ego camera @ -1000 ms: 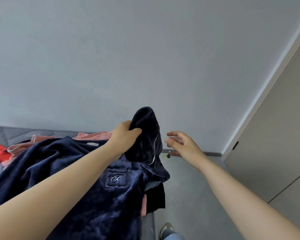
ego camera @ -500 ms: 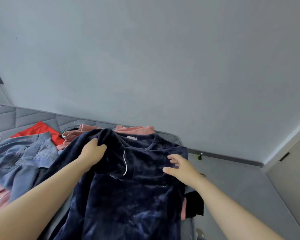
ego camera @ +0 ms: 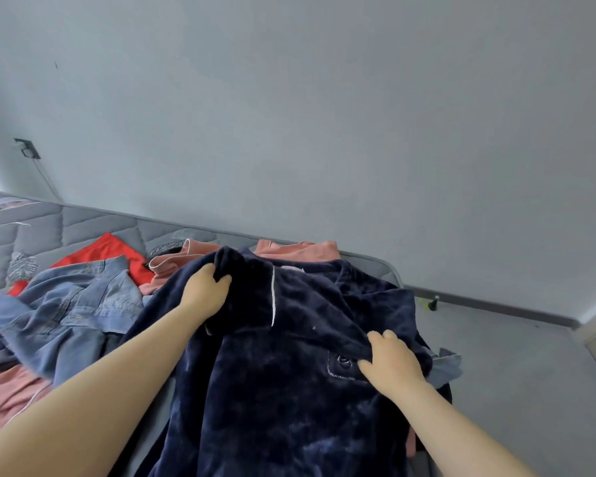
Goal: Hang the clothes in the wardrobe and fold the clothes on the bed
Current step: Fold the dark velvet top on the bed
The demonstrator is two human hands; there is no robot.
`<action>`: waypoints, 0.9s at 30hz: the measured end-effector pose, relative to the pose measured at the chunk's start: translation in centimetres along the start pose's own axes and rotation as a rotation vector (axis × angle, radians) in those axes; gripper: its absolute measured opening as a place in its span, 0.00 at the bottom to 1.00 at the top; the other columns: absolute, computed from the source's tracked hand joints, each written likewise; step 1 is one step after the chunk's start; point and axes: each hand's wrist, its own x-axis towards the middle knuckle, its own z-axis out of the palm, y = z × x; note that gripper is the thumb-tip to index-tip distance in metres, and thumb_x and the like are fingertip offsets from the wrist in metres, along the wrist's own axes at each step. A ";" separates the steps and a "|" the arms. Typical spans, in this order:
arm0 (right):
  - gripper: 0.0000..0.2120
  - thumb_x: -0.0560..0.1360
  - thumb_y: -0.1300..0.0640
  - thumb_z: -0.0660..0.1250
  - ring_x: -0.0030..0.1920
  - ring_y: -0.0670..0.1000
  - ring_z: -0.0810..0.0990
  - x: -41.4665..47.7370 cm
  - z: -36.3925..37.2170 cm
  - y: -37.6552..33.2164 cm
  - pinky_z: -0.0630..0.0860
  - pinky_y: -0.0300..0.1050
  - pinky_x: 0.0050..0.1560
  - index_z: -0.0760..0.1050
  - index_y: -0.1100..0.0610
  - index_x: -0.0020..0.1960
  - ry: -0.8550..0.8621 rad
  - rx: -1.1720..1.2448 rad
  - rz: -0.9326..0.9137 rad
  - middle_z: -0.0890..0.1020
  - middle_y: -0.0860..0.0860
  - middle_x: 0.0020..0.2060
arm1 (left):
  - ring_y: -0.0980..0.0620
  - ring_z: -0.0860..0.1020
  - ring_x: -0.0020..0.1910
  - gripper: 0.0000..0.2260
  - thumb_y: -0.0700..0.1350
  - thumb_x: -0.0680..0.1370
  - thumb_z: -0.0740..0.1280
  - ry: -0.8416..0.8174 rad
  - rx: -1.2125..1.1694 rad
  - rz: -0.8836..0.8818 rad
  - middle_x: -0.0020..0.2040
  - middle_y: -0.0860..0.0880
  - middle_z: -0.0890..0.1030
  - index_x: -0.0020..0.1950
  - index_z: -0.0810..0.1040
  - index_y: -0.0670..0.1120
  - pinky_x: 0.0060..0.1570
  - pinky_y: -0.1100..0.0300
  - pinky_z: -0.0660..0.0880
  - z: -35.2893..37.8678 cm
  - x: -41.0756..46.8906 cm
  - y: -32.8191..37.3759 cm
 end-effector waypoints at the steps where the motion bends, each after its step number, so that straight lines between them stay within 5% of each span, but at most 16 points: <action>1: 0.16 0.78 0.47 0.63 0.54 0.52 0.73 0.0 0.2 0.2 0.75 0.44 0.50 0.68 0.55 0.61 -0.036 0.020 -0.011 0.71 0.53 0.57 | 0.37 0.76 0.54 0.13 0.44 0.79 0.63 -0.037 0.094 -0.051 0.53 0.38 0.80 0.58 0.74 0.36 0.46 0.56 0.66 0.5 -0.2 -1.1; 7: 0.27 0.79 0.50 0.62 0.68 0.50 0.66 -1.8 0.9 -0.1 0.70 0.40 0.61 0.60 0.55 0.75 0.020 0.128 -0.142 0.66 0.50 0.69 | 0.45 0.78 0.48 0.14 0.47 0.77 0.67 0.089 -0.001 -0.011 0.49 0.46 0.80 0.58 0.74 0.40 0.43 0.57 0.67 0.6 -2.9 -3.3; 11: 0.20 0.79 0.54 0.63 0.59 0.44 0.72 -4.5 1.5 -2.9 0.70 0.34 0.52 0.68 0.52 0.70 0.154 0.252 -0.280 0.71 0.45 0.62 | 0.61 0.75 0.36 0.09 0.47 0.76 0.68 0.178 -0.141 0.031 0.41 0.54 0.78 0.54 0.75 0.47 0.36 0.66 0.67 -1.6 -7.2 -4.8; 21: 0.15 0.78 0.53 0.63 0.45 0.43 0.75 -11.8 7.2 -11.0 0.72 0.35 0.46 0.72 0.48 0.64 0.040 0.309 -0.490 0.73 0.41 0.51 | 0.60 0.76 0.35 0.10 0.55 0.72 0.72 -0.051 -0.064 -0.153 0.36 0.53 0.80 0.43 0.77 0.50 0.32 0.70 0.67 -2.6 -19.9 -17.2; 27: 0.16 0.78 0.53 0.63 0.49 0.42 0.74 -15.1 9.1 -12.6 0.70 0.35 0.47 0.71 0.49 0.65 -0.005 0.278 -0.522 0.73 0.42 0.53 | 0.55 0.77 0.38 0.14 0.57 0.68 0.74 -0.153 0.022 -0.048 0.38 0.52 0.80 0.43 0.78 0.50 0.40 0.59 0.73 -2.6 -25.2 -19.1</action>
